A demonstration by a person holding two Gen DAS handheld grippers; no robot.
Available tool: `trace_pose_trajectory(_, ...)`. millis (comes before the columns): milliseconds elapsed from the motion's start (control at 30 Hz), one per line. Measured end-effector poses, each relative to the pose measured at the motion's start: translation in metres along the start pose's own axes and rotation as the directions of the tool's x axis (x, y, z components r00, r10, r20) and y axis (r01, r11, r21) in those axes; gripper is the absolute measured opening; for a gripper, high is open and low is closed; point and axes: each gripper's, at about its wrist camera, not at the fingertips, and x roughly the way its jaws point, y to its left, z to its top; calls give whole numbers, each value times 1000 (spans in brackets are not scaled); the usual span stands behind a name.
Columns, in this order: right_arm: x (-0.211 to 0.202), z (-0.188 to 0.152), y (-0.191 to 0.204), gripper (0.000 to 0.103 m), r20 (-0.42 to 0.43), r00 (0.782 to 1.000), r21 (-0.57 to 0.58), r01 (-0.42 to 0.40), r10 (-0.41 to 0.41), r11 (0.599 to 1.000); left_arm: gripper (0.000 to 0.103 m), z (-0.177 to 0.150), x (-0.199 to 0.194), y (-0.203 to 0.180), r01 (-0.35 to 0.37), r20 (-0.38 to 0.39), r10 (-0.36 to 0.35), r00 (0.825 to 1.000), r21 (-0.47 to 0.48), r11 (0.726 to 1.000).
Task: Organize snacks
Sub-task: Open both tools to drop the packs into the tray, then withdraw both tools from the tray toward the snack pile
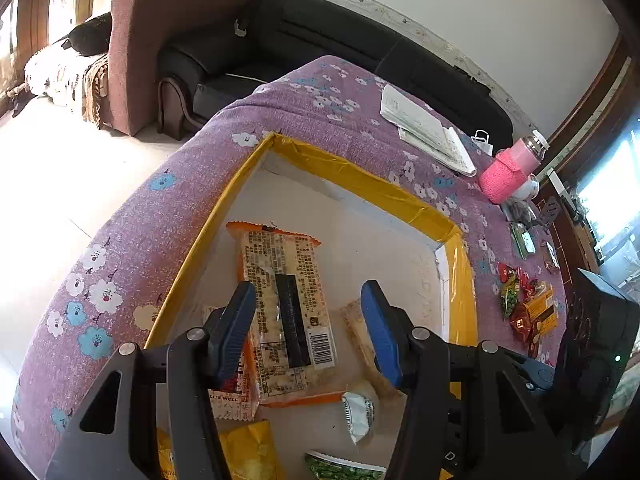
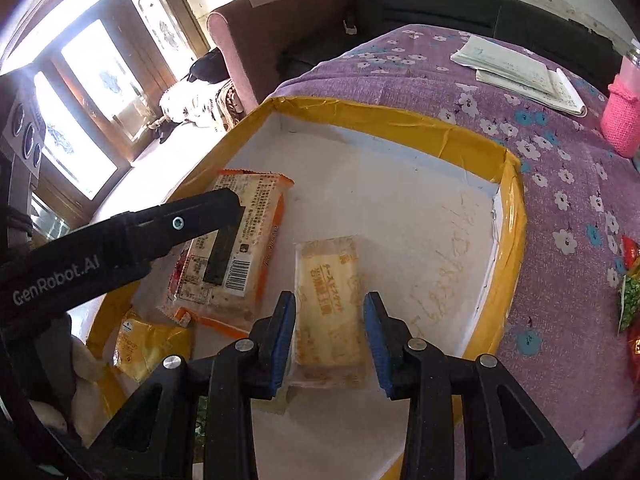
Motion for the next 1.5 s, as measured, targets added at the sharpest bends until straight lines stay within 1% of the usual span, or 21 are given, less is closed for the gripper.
trace_pose_trajectory(300, -27, -9, -6, 39, 53, 998, 33, -37, 35, 999, 55, -11, -36, -21, -16, 71, 13, 997, 45, 999)
trace_pose_trajectory(367, -35, -12, -9, 39, 71, 997, 37, -41, 39, 998, 58, -16, -46, -27, -31, 95, 26, 995, 55, 998)
trace_pose_trajectory(433, -44, -17, -13, 40, 88, 995, 46, -47, 42, 998, 70, -22, -56, -33, -72, 118, 66, 991, 55, 996)
trace_pose_trajectory(467, -49, -20, -16, 41, 95, 994, 55, -53, 48, 997, 71, -26, -62, -36, -86, 134, 79, 988, 51, 995)
trace_pose_trajectory(633, -66, -36, -32, 42, 125, 990, 92, -74, 62, 993, 71, -53, -85, -52, -105, 211, 91, 973, 59, 993)
trace_pose_trajectory(767, -86, -51, -52, 42, 162, 985, 121, -87, 67, 989, 71, -77, -100, -71, -147, 262, 120, 958, 88, 985)
trace_pose_trajectory(800, -92, -55, -56, 42, 171, 983, 127, -87, 65, 988, 71, -82, -102, -75, -148, 263, 119, 957, 92, 985)
trace_pose_trajectory(867, -104, -63, -69, 44, 194, 979, 144, -86, 57, 986, 71, -93, -101, -86, -146, 246, 114, 963, 120, 982)
trace_pose_trajectory(1000, -130, -81, -104, 45, 230, 973, 193, -53, 7, 980, 71, -113, -95, -110, -166, 230, 123, 965, 176, 970)
trace_pose_trajectory(1133, -156, -98, -155, 47, 262, 963, 285, -23, -55, 958, 71, -127, -90, -134, -172, 217, 120, 969, 240, 955)
trace_pose_trajectory(1233, -175, -111, -200, 48, 285, 954, 382, -23, -94, 924, 71, -136, -88, -151, -175, 215, 115, 970, 287, 942)
trace_pose_trajectory(1300, -186, -121, -232, 50, 296, 948, 448, -28, -119, 893, 71, -141, -86, -161, -169, 207, 105, 973, 319, 933)
trace_pose_trajectory(1433, -199, -138, -275, 51, 301, 936, 530, -7, -181, 848, 71, -148, -77, -176, -132, 171, 74, 982, 360, 923)
trace_pose_trajectory(1500, -202, -145, -293, 51, 303, 930, 562, 0, -206, 827, 71, -152, -73, -181, -89, 142, 38, 989, 368, 925)
